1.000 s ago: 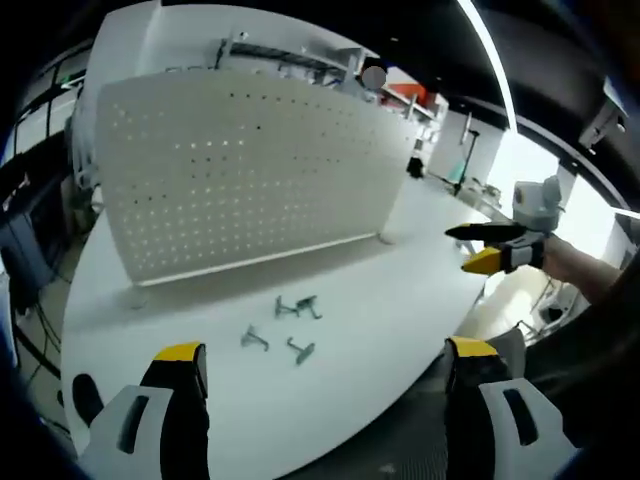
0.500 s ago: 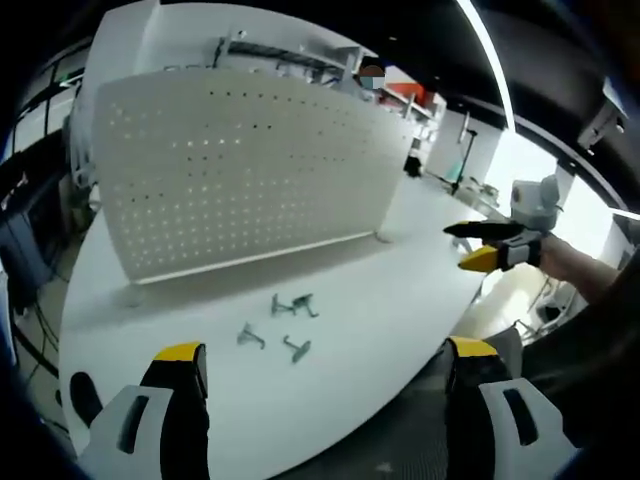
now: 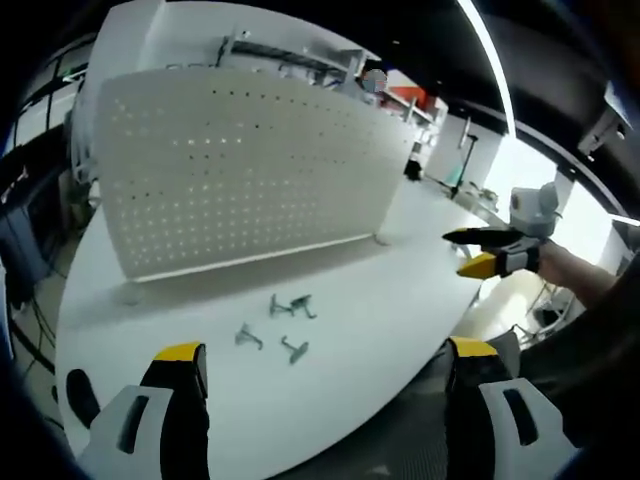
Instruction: Insert the hook assembly into the mounting plate slot until the hook locks in place.
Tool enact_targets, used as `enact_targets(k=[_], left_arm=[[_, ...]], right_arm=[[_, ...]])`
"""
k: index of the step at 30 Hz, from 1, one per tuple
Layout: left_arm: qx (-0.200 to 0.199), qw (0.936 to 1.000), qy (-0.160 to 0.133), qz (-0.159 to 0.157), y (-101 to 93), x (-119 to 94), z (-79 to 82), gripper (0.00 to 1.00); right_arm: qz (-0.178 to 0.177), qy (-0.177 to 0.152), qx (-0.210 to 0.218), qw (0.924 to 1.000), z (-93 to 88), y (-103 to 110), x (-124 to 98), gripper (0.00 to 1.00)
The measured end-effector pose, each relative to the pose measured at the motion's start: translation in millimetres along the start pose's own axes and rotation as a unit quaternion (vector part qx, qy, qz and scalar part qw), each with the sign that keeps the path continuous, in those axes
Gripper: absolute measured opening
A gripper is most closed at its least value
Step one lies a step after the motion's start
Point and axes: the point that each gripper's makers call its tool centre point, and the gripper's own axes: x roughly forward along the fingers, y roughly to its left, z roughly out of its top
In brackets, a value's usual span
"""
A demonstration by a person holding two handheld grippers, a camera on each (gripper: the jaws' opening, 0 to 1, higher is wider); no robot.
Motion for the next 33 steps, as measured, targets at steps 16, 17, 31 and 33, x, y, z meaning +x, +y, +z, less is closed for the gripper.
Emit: enact_targets(k=[16,17,31,33], left_arm=[[0.004,0.9999,0.014,-0.001,0.4,1,-8.5,1.0],[0.005,0.9999,0.012,-0.001,0.9,1,-8.1,1.0],[0.008,0.9998,0.003,-0.016,-5.5,8,-4.8,0.96],[0.011,0.9997,0.006,-0.02,-7.6,13,-5.4,0.96]], right_arm=[[0.001,0.002,-0.003,1.0,-1.9,2,1,0.89],[0.001,-0.001,-0.006,1.0,-0.8,2,1,0.88],[0.006,0.007,0.002,1.0,-7.7,7,0,0.88],[0.008,0.009,0.002,0.9999,-8.2,7,0,0.88]])
